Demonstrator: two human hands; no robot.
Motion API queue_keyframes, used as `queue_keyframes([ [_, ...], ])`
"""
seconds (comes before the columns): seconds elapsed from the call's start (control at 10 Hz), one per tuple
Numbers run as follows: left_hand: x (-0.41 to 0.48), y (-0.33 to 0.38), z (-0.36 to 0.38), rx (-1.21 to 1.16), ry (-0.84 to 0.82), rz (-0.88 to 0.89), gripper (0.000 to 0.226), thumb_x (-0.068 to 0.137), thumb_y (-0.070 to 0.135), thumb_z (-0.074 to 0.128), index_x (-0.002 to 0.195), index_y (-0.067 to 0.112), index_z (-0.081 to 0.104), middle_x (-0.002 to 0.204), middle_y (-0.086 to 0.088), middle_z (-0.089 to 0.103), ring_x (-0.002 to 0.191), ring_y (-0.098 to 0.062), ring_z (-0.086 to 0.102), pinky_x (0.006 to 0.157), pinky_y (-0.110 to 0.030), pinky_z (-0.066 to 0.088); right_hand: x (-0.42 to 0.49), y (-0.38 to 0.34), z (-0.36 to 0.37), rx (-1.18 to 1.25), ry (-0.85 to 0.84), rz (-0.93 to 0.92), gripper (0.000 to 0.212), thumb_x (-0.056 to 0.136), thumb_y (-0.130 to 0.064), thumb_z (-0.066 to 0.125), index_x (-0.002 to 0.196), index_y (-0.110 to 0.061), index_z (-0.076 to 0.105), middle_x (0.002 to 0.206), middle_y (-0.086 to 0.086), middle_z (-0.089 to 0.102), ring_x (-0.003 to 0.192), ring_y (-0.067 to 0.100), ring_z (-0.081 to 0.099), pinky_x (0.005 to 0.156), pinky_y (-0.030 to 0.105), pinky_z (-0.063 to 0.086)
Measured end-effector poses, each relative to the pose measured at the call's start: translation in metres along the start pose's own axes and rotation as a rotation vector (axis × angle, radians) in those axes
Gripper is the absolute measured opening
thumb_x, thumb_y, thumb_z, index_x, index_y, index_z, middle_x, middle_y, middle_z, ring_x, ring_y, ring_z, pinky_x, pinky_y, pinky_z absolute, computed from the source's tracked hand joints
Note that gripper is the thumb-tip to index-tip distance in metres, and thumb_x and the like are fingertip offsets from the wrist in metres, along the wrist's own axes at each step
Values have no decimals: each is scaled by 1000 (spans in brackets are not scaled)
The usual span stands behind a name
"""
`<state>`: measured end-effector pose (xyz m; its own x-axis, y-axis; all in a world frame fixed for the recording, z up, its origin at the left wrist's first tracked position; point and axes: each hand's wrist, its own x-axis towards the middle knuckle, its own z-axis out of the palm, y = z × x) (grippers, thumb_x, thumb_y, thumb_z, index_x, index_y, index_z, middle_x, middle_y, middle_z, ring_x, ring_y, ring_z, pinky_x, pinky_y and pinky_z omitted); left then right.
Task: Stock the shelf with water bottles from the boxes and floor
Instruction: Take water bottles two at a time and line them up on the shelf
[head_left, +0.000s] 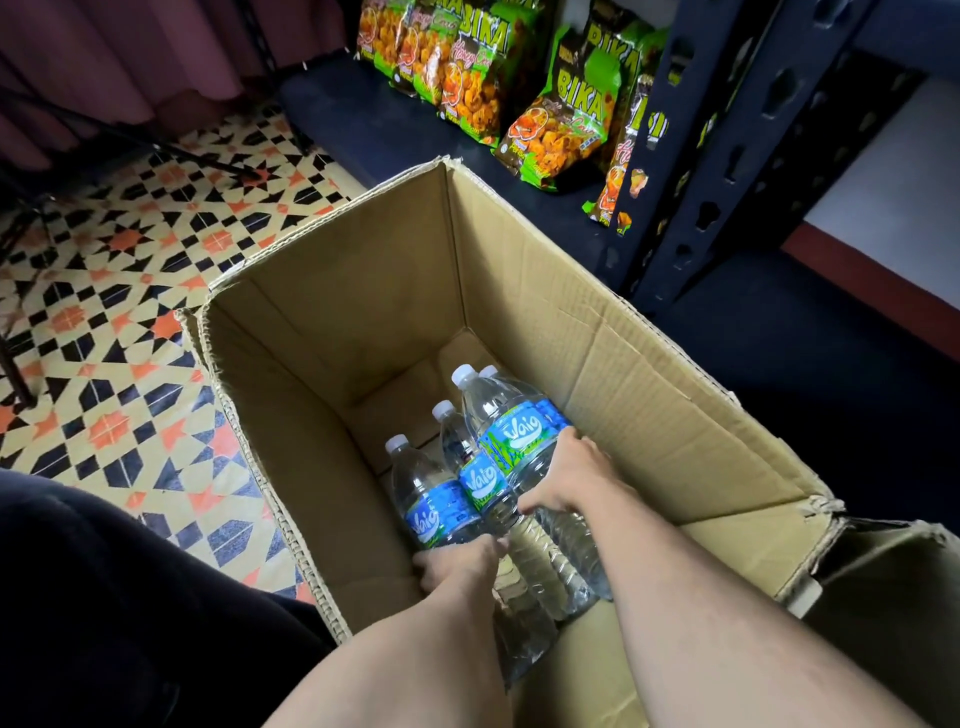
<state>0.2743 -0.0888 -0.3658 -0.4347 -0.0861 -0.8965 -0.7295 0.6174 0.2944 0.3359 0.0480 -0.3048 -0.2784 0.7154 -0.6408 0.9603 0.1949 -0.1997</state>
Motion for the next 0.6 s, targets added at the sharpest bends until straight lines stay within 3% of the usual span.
queue_keyframes([
  [0.1,-10,2,-5,148,14,-17,98,41,35,97,119,-5,53,113,-17,64,105,-29,65,84,-33,55,-2,-1,-1,-16,9,1,124,55,-49,91,148,-5,23,147,11,43,135,28,43,103,39,45],
  [0.2,-14,6,-8,320,7,2,89,41,36,97,112,-4,62,109,-16,67,96,-26,68,80,-30,56,-3,0,-1,-24,16,2,125,55,-49,91,148,-4,23,146,11,44,134,28,44,102,39,45],
  [0.3,2,15,0,277,1,-16,90,36,27,97,112,-2,58,108,-15,66,98,-26,68,83,-33,56,-2,0,-1,-9,8,8,123,54,-48,92,148,-5,24,145,11,44,134,28,45,102,38,46],
  [0.4,45,14,23,295,-162,-67,72,56,24,86,118,1,55,117,-13,63,113,-29,63,96,-40,52,0,0,0,23,-6,4,123,53,-47,92,147,-6,24,146,13,42,134,29,43,103,40,46],
  [0.5,49,8,29,368,-184,-62,71,63,24,81,122,3,47,134,-16,55,125,-29,55,102,-39,46,0,0,1,30,-12,4,124,53,-47,92,148,-5,23,146,14,40,135,30,41,104,41,45],
  [0.6,-4,11,8,161,92,-62,114,56,25,90,141,4,16,140,-18,40,130,-29,45,112,-38,34,1,0,2,31,-3,6,124,54,-47,92,148,-6,23,146,14,40,136,29,41,105,40,44],
])
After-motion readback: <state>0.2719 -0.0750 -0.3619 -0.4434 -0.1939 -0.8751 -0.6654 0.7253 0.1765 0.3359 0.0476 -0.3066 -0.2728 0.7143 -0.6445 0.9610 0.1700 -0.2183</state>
